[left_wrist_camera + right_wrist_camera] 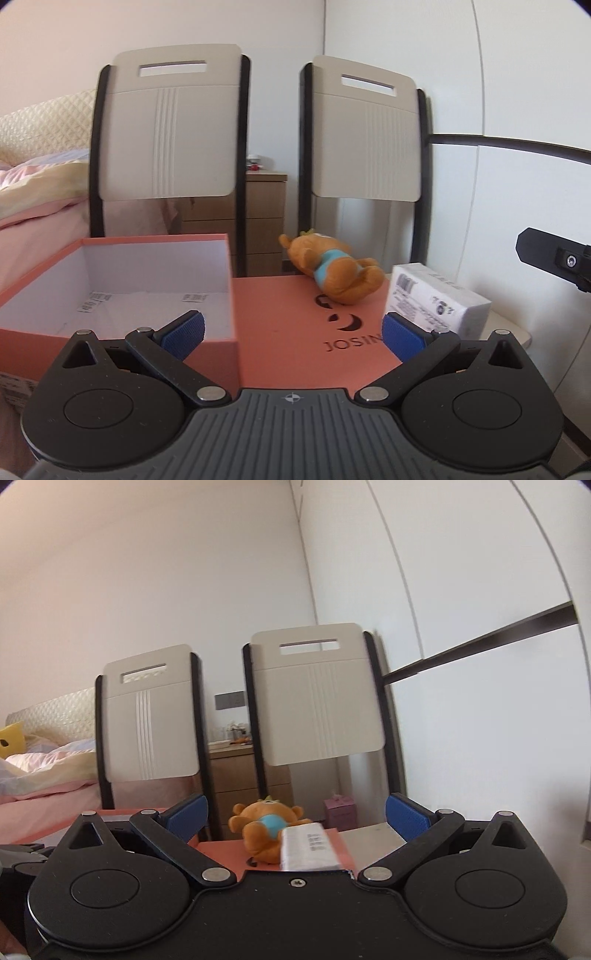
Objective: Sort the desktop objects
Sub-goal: 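Move the left tool to the white tissue pack and grasp it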
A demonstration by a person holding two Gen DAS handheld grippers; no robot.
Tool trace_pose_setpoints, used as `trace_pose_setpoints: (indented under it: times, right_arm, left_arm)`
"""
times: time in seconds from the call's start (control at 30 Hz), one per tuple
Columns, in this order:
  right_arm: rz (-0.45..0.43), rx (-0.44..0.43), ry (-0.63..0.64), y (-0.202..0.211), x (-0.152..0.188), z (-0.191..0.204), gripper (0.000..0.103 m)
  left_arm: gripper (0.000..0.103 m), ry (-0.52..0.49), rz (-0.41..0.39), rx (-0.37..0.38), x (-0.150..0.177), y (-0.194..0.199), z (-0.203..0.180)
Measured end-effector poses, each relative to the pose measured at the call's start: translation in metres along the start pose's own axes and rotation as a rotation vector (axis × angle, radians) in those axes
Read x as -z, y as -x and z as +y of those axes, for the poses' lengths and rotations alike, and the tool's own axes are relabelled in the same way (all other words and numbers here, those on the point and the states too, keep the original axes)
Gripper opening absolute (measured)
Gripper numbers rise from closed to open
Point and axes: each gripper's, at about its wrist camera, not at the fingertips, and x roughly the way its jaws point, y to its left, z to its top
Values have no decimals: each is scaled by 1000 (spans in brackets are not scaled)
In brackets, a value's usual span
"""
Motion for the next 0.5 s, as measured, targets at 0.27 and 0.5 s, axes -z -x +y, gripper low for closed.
trace_pose_setpoints:
  times: [0.27, 0.5]
  right_arm:
    - [-27, 89, -59, 14, 0, -49, 102]
    - [-23, 104, -94, 18, 3, -66, 102]
  left_arm:
    - [103, -27, -10, 139, 10, -25, -65]
    - [103, -39, -48, 177, 20, -38, -105]
